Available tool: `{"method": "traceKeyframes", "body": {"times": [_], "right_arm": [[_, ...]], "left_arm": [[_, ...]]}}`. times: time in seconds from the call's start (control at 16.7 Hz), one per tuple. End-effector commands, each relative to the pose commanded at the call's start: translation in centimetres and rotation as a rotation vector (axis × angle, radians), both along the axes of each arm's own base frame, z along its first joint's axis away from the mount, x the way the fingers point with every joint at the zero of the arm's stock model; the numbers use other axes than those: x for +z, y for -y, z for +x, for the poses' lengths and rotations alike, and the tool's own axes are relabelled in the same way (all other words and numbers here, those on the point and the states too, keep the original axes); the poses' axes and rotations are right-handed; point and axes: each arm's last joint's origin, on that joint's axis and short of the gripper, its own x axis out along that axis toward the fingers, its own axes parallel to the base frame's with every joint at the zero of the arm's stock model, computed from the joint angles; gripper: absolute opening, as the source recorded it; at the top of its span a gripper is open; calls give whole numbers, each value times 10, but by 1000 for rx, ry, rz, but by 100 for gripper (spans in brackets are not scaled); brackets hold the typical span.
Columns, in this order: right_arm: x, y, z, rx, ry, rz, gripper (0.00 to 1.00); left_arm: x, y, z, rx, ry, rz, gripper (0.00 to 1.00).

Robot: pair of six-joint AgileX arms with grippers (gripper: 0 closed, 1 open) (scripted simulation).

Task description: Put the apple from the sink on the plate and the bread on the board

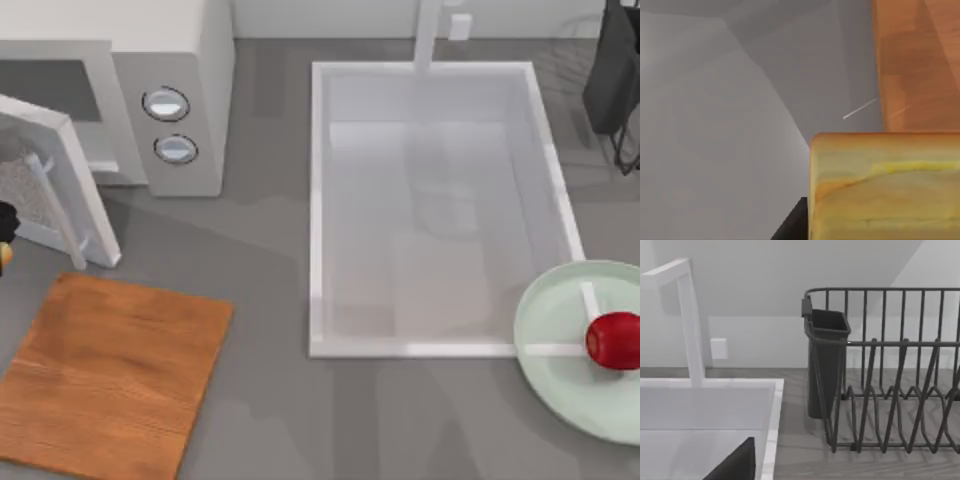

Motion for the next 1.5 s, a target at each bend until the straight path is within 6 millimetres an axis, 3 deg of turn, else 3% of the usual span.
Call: {"method": "traceKeyframes", "body": {"times": [0.48,0.78,1.14,1.5], "right_arm": [[0,0,0,0,0,0,100],[0,0,0,0,0,0,100],[0,0,0,0,0,0,100],[0,0,0,0,0,0,100]], "left_arm": [[8,51,-4,1005,-23,-39,0],[-3,75,-16,1504,-75,-19,0],[-27,99,-38,1869,-90,56,0],[-35,111,-51,1976,-65,61,0]]}}
